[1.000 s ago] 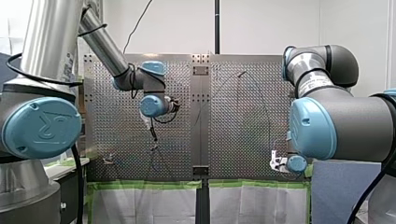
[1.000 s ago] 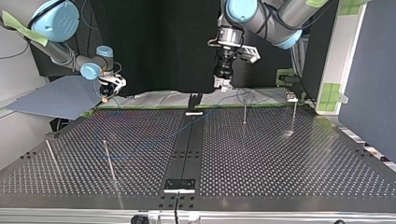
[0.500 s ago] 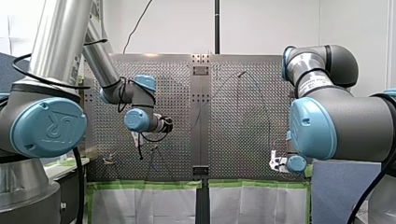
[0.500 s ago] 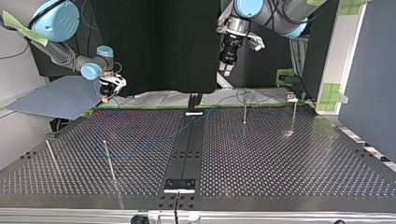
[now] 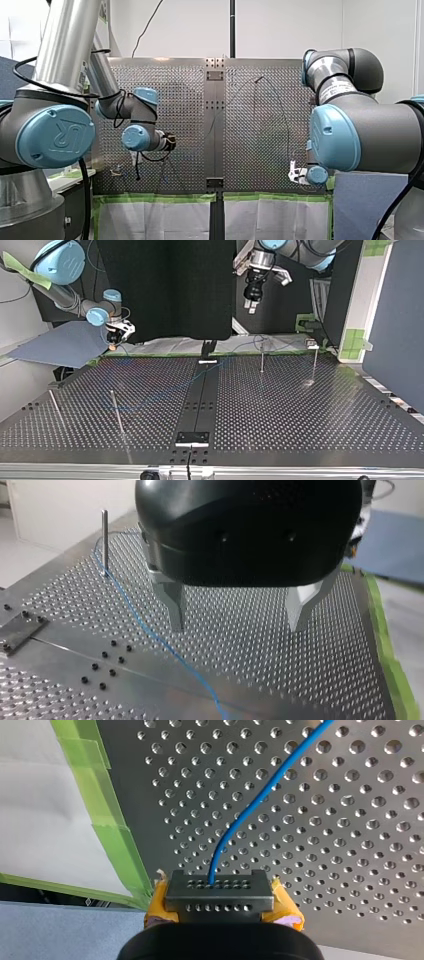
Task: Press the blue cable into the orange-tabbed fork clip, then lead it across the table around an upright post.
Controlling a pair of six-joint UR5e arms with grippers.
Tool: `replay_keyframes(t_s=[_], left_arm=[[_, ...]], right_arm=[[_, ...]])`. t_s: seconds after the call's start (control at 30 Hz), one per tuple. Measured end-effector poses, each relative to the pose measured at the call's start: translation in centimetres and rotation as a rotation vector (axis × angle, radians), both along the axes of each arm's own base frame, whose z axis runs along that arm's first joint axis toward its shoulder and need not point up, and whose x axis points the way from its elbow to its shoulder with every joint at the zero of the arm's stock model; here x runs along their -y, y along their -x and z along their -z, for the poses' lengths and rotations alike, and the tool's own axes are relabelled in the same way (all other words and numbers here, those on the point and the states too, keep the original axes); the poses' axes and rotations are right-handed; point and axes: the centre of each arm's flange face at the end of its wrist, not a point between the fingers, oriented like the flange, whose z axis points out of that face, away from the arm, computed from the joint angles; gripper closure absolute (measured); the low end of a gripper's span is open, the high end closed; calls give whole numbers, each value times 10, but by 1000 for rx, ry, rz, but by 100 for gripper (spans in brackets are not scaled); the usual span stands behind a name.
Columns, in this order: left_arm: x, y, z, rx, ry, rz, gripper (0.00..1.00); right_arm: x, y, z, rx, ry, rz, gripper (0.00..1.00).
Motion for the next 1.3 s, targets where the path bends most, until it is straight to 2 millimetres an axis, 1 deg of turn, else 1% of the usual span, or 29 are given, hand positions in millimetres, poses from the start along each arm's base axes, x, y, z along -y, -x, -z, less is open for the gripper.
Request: replay_keyframes(t_s=[0.13, 0.33, 1.3], left_arm=[[-3, -7, -4, 22, -41, -36, 0], [-3, -11, -6, 36, -71, -45, 0], [-3, -12, -6, 38, -75, -46, 0]], right_arm=[[0, 2, 0, -1, -4, 2, 100], [-1, 2, 1, -1, -16, 3, 100], [-1, 2, 1, -1, -17, 3, 100]])
